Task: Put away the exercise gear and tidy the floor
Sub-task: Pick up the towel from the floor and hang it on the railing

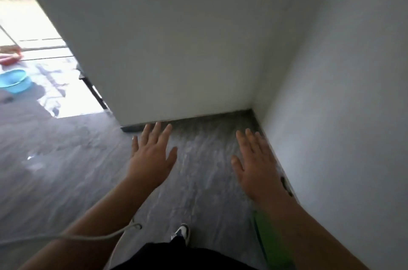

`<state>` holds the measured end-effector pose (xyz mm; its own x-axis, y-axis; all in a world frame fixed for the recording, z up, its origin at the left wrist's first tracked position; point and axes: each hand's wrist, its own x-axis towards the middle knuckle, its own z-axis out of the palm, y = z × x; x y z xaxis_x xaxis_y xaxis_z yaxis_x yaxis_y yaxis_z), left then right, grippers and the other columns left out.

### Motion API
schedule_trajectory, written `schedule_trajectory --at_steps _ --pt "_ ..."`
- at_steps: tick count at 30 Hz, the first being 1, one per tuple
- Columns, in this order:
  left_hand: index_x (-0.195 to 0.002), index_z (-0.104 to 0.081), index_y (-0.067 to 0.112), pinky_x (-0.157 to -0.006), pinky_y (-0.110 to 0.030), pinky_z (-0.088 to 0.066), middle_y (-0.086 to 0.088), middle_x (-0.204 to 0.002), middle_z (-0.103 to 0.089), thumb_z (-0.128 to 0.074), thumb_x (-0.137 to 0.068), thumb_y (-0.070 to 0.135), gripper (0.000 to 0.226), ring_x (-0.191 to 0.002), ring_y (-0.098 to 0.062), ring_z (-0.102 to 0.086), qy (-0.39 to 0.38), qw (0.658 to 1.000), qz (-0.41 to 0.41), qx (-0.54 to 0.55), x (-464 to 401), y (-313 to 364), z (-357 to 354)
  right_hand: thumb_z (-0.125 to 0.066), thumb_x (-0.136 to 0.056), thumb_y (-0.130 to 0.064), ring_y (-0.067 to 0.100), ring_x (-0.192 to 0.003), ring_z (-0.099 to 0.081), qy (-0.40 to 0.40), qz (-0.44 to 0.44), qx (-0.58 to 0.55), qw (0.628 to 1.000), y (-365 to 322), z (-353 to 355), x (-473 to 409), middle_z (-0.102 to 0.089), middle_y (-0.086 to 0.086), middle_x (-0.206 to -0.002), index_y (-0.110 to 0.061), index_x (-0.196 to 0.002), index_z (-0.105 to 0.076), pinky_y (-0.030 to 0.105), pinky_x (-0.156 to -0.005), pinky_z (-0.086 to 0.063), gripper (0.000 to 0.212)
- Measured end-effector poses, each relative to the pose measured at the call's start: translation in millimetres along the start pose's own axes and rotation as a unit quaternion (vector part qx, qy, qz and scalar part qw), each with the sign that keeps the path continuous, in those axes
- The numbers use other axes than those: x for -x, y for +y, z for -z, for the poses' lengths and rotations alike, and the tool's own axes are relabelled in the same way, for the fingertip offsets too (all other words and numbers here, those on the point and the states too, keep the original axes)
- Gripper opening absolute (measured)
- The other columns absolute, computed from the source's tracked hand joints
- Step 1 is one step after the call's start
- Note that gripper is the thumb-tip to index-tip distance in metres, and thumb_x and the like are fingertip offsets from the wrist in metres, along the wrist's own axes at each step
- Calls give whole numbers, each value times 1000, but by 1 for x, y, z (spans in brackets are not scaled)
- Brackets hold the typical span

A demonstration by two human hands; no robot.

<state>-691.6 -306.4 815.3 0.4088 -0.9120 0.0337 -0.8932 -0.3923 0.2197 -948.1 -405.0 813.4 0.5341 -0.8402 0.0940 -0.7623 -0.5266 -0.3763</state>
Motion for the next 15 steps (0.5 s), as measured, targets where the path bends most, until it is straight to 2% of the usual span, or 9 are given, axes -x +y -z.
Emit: schedule_trajectory --at_steps 4,8,12,15 --pt "-156 -9 32 -121 -54 -7 -3 -165 -9 -27 -97 56 67 -152 -27 -1 17 993 119 -9 42 -67 24 -25 -95 -49 29 -150 -15 -40 86 -18 995 -69 -25 -19 -23 9 -161 -19 -155 -26 54 -118 -20 67" --pt "-156 -9 32 -121 -54 -9 -3 -165 -9 -29 -97 55 66 -152 -28 -1 55 976 209 -11 89 -129 49 -22 -94 -51 24 -151 -6 -85 172 -10 981 -144 -53 -31 -14 4 -164 -23 -157 -19 44 -120 -7 68" --pt "-156 -10 33 -120 -53 -14 -3 -165 -9 -33 -97 54 66 -152 -28 -2 80 950 302 -4 148 -207 67 -19 -92 -53 25 -151 -8 -115 252 -16 961 -238 -85 -34 -16 4 -164 -24 -156 -21 46 -120 -8 70" --pt "-155 -15 32 -120 -53 -13 -5 -165 -12 -39 -97 52 66 -151 -30 -6 100 926 364 5 195 -273 80 -10 -91 -57 24 -151 -4 -144 321 -12 936 -318 -113 -28 -9 2 -165 -27 -157 -13 44 -121 -4 72"
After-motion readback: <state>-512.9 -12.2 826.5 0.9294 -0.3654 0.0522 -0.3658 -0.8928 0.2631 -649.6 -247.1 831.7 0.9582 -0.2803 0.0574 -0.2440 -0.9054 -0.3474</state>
